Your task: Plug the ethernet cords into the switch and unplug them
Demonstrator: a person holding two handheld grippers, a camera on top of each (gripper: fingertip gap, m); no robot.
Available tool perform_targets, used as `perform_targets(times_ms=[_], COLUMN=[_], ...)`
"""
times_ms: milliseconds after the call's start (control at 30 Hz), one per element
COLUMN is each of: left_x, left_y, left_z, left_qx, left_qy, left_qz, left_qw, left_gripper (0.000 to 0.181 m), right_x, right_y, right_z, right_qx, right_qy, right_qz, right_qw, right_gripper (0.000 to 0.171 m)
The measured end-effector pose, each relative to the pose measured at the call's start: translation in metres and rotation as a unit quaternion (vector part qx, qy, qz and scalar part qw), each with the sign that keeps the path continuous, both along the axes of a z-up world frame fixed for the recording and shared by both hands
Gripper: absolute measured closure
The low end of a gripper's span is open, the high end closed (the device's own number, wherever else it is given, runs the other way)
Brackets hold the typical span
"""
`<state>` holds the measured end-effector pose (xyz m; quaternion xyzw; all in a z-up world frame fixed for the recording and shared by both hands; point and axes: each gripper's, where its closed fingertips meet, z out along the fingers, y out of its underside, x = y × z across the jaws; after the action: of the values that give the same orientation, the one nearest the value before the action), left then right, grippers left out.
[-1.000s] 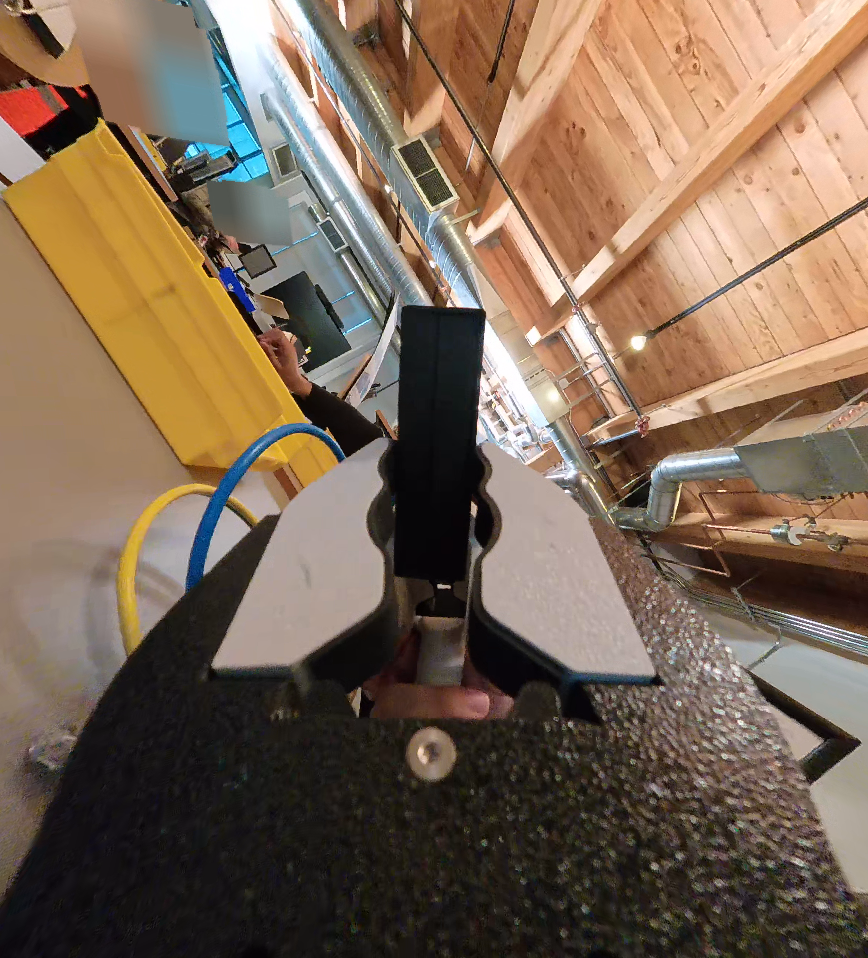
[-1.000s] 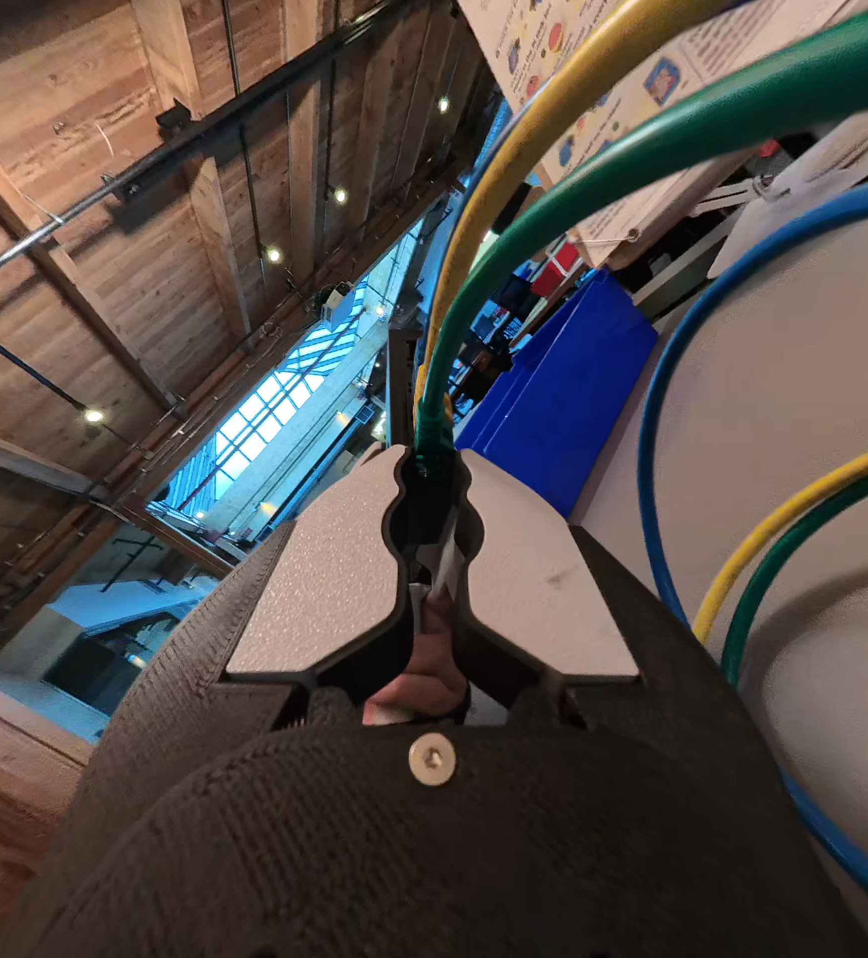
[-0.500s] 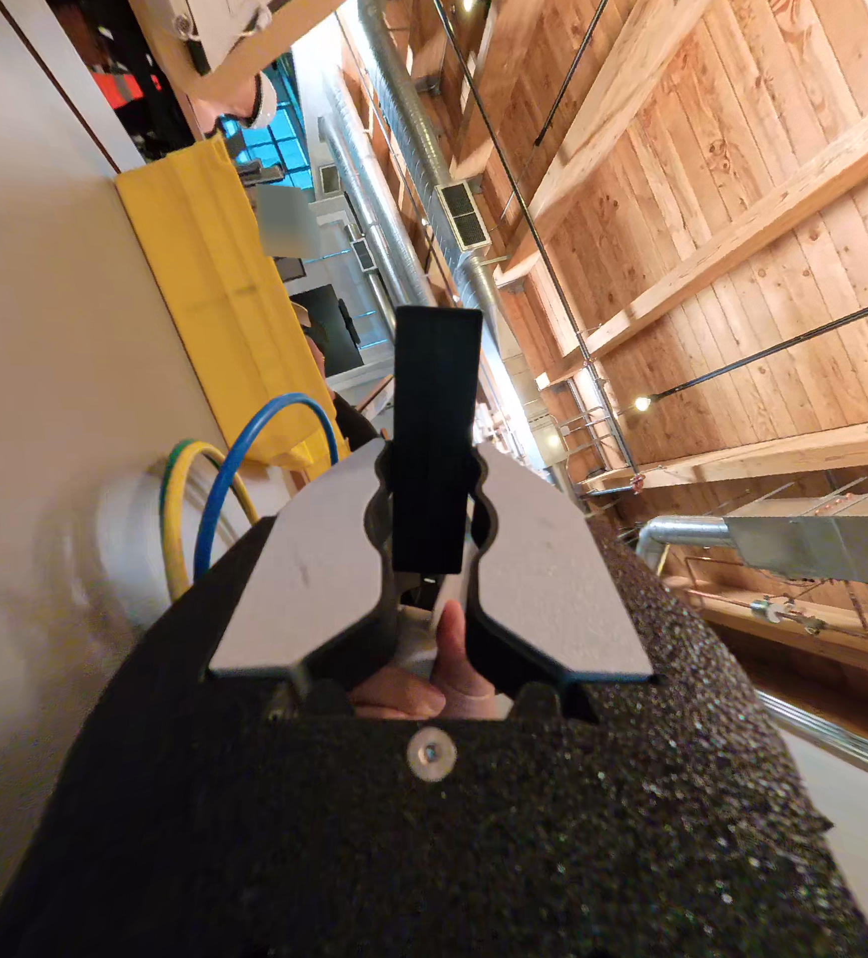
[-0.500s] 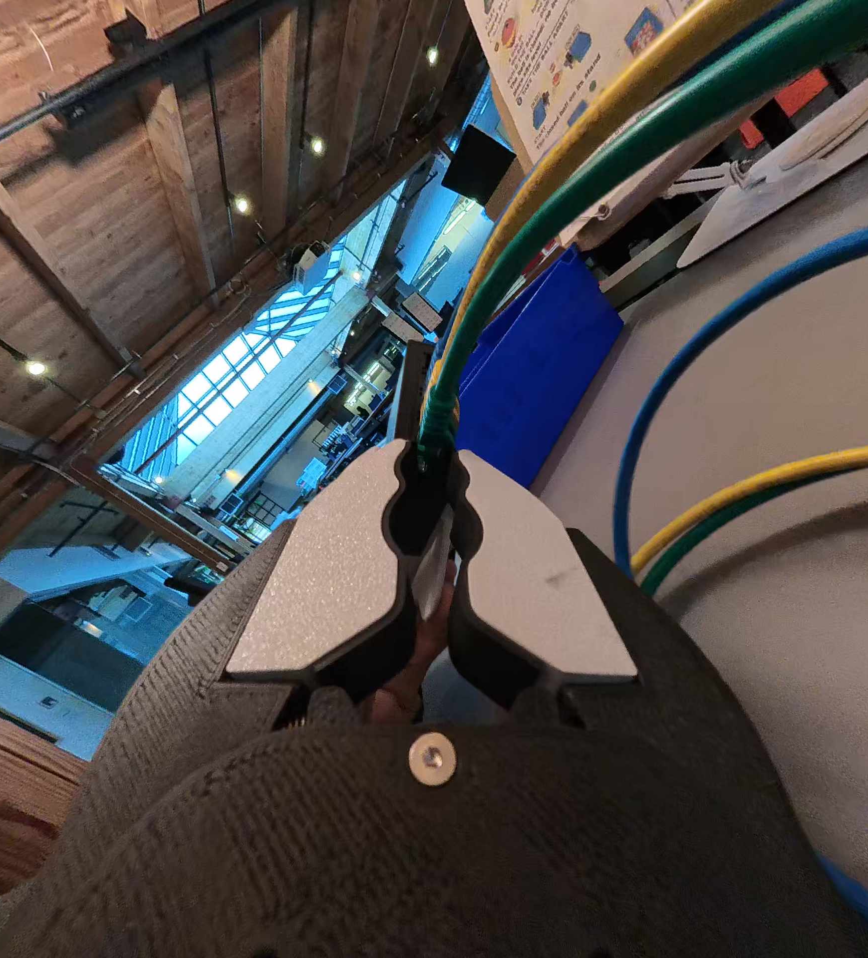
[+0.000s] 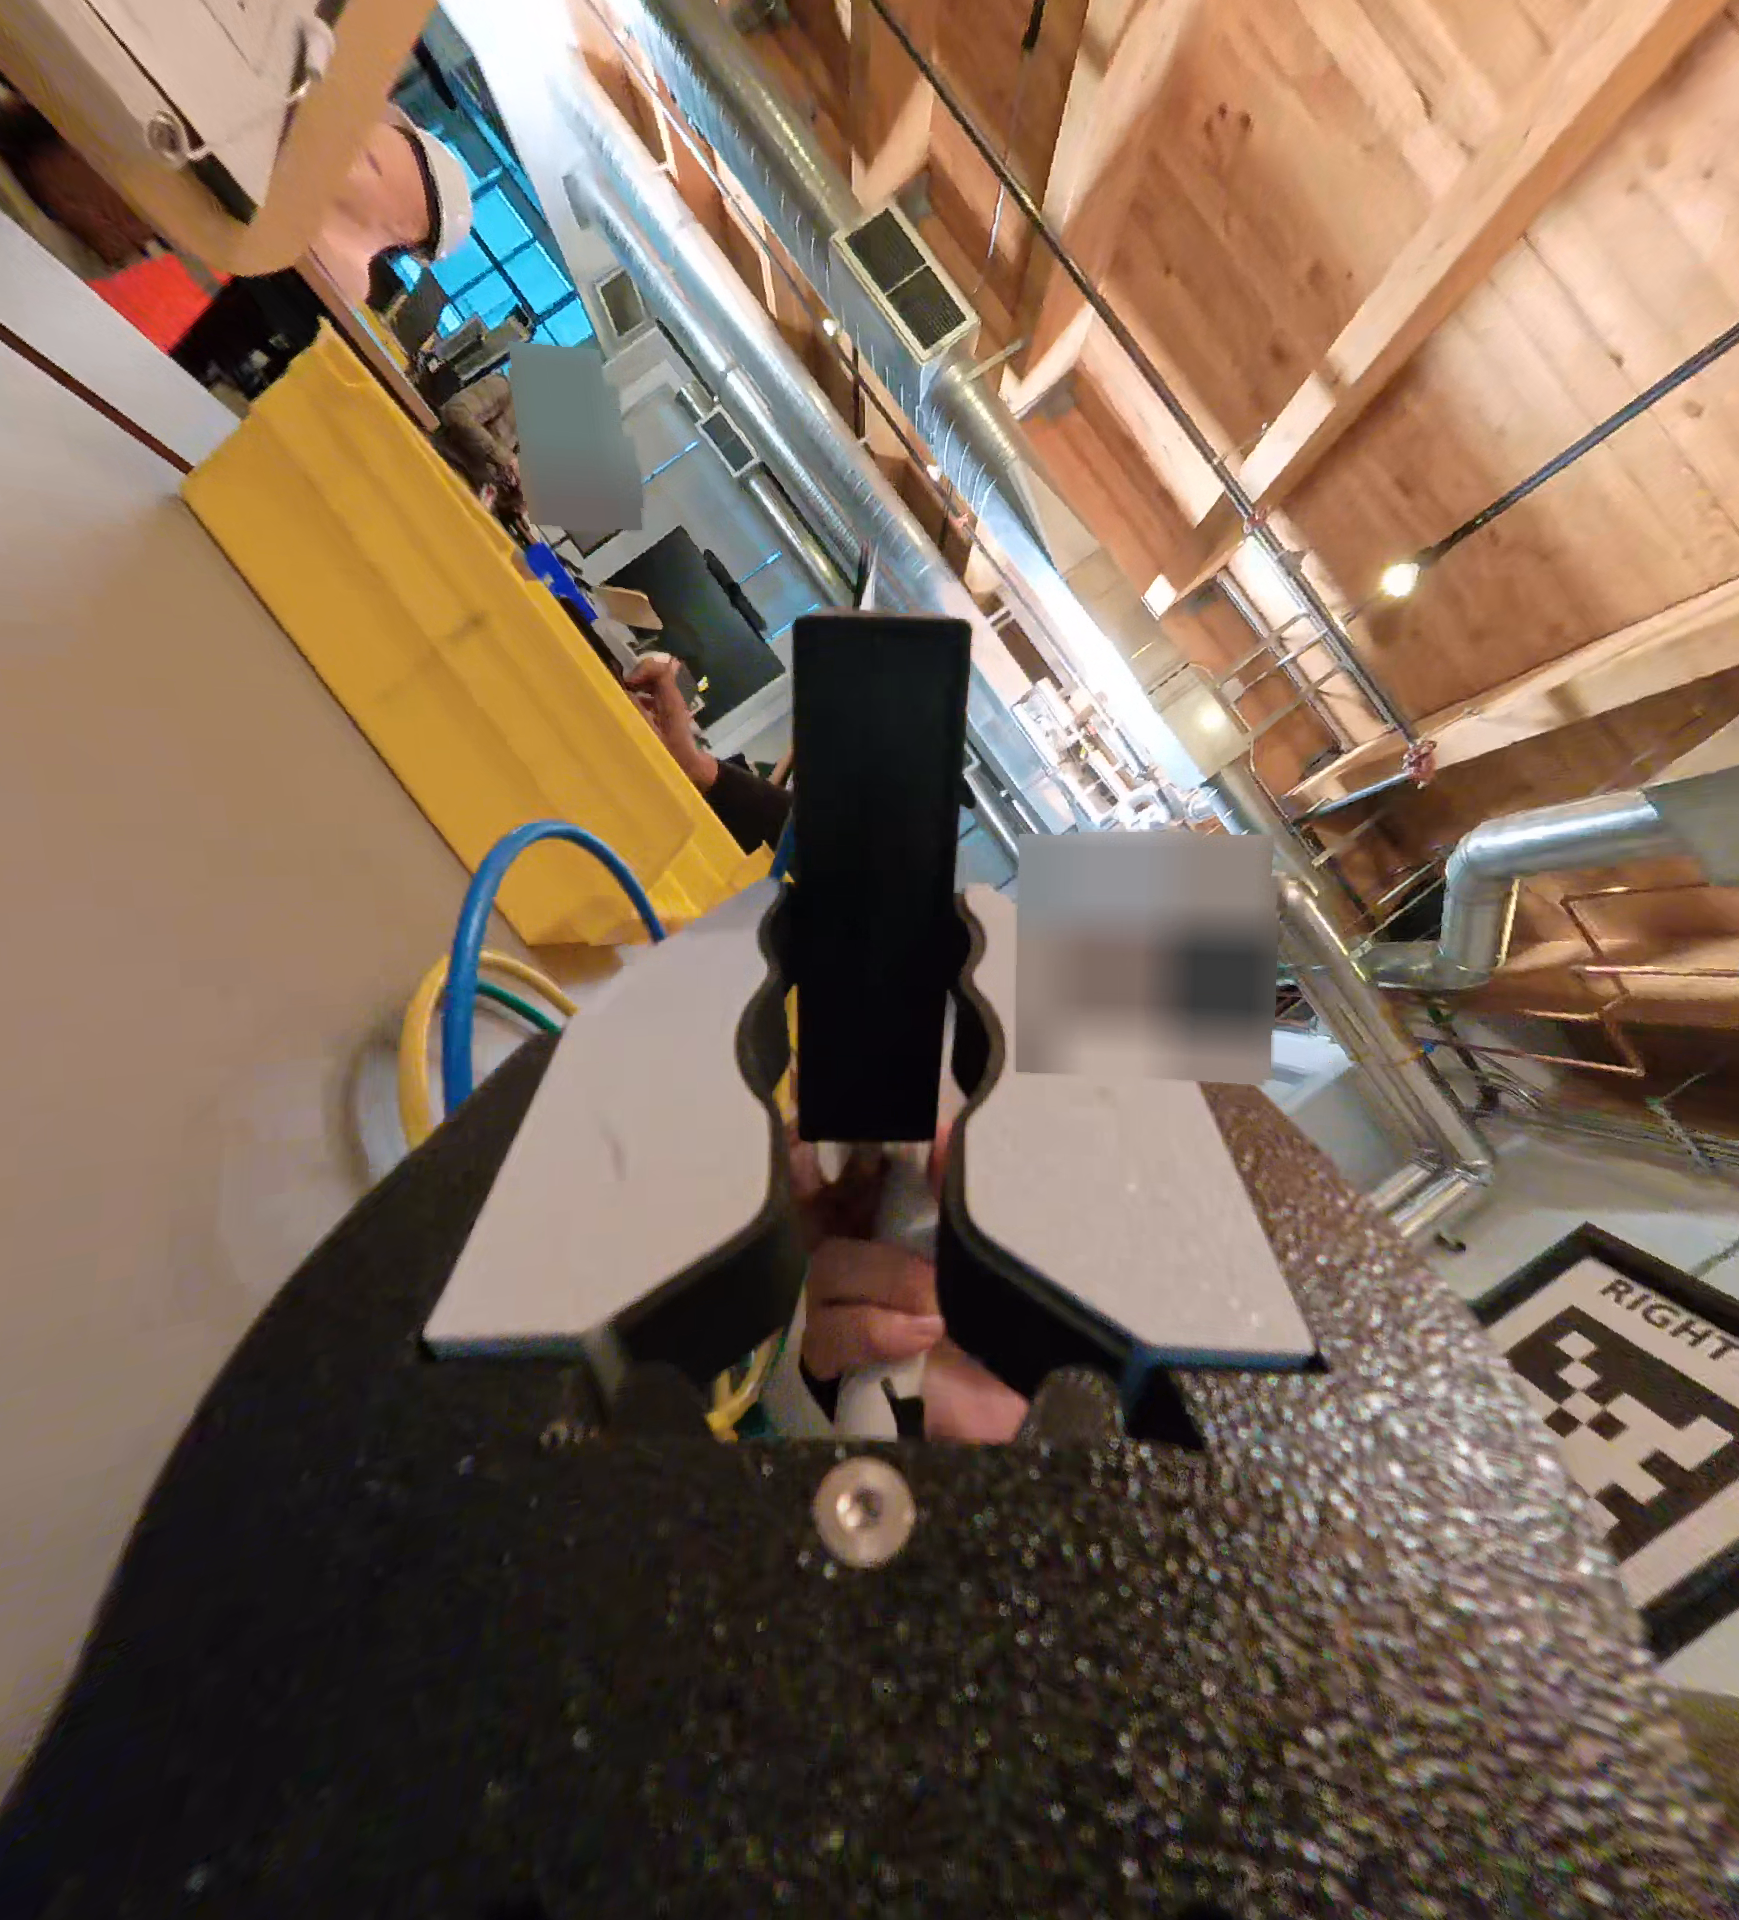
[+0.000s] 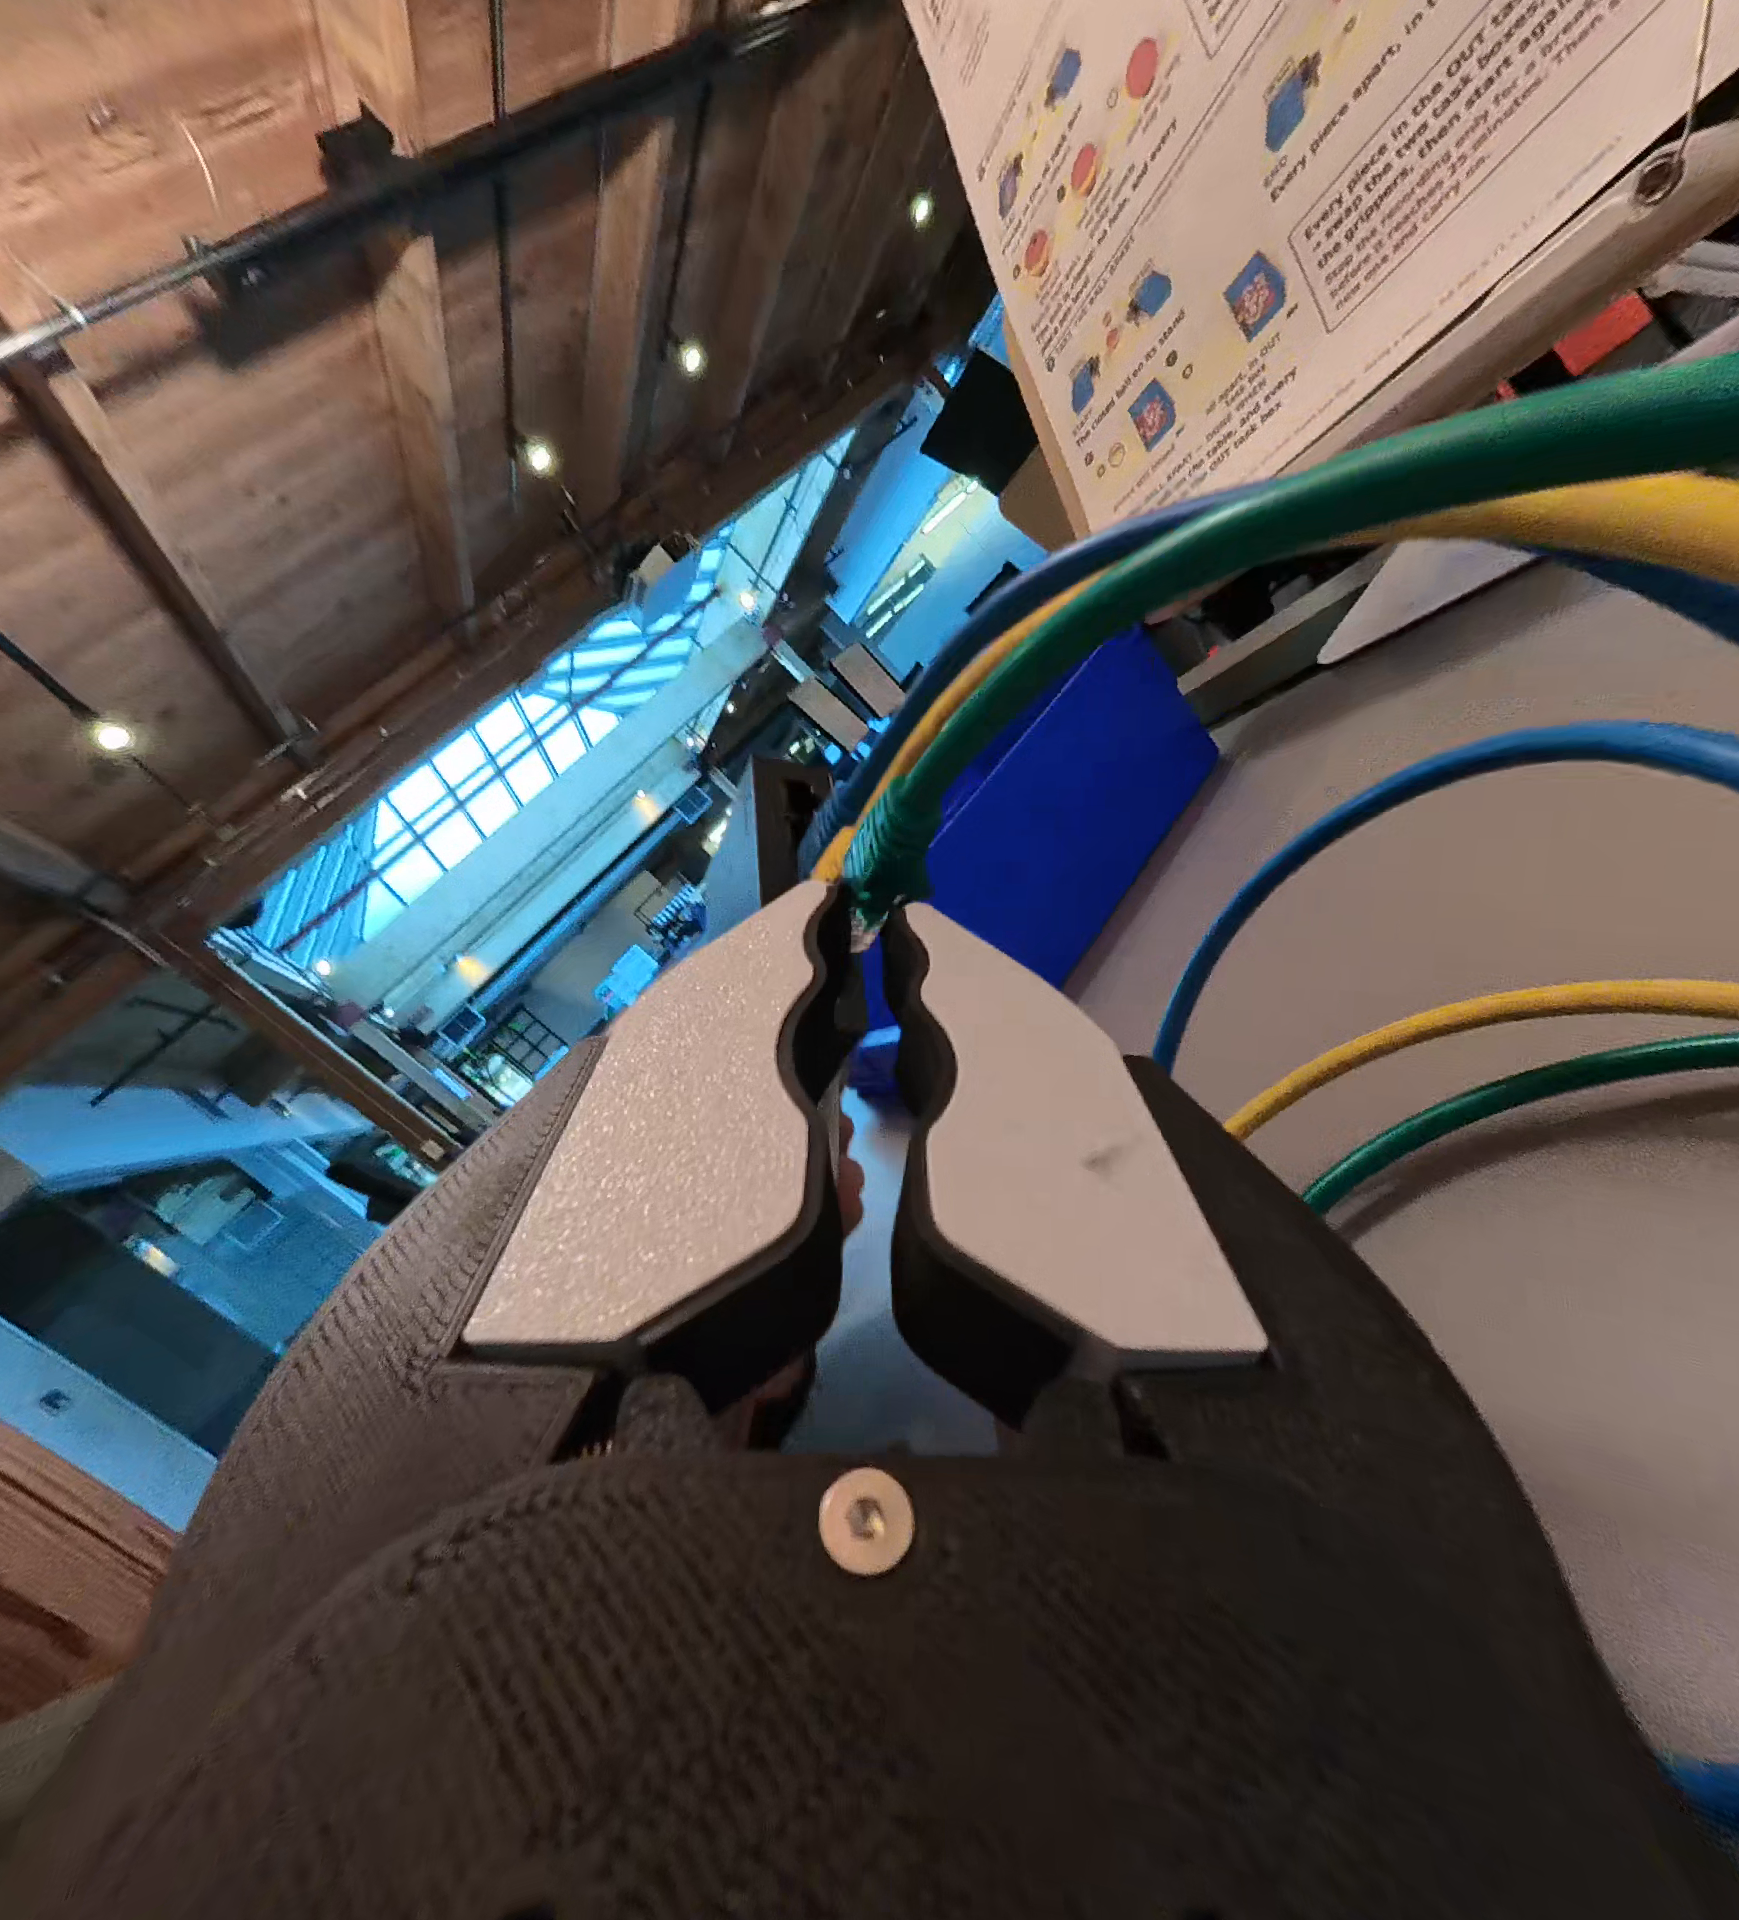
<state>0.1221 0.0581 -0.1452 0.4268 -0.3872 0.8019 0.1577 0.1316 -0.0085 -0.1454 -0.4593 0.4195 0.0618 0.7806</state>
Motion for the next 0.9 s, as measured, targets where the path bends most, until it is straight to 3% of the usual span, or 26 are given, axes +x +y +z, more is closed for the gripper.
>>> perform_targets(times_ms=[167,333,467,667,800,900], left_x=[0.010,0.020,0.019,0.018,0.018,0.020], left_y=[0.033,0.079,0.093,0.083,0.079,0.080], left_z=[0.015,0.025,0.036,0.031,0.028,0.026], left_qx=[-0.011,-0.027,-0.014,0.004,0.005,0.011], left_qy=[-0.019,-0.020,-0.040,-0.039,-0.034,-0.034], left_qz=[0.090,0.144,0.156,0.139,0.126,0.125], left_qw=[0.996,0.989,0.987,0.989,0.991,0.991], left_gripper=[0.155,0.155,0.154,0.155,0.155,0.155], right_x=[-0.041,-0.056,-0.026,0.034,0.081,0.113], right_y=[0.016,0.000,-0.032,-0.083,-0.118,-0.136], right_z=[0.013,0.075,0.108,0.146,0.134,0.104], right_qx=[-0.167,-0.201,-0.325,-0.497,-0.591,-0.650], right_qy=[-0.079,-0.136,-0.160,-0.156,-0.126,-0.123], right_qz=[0.077,0.125,0.110,0.075,0.073,0.096], right_qw=[0.980,0.962,0.925,0.850,0.793,0.744], right_gripper=[0.163,0.163,0.163,0.163,0.163,0.163])
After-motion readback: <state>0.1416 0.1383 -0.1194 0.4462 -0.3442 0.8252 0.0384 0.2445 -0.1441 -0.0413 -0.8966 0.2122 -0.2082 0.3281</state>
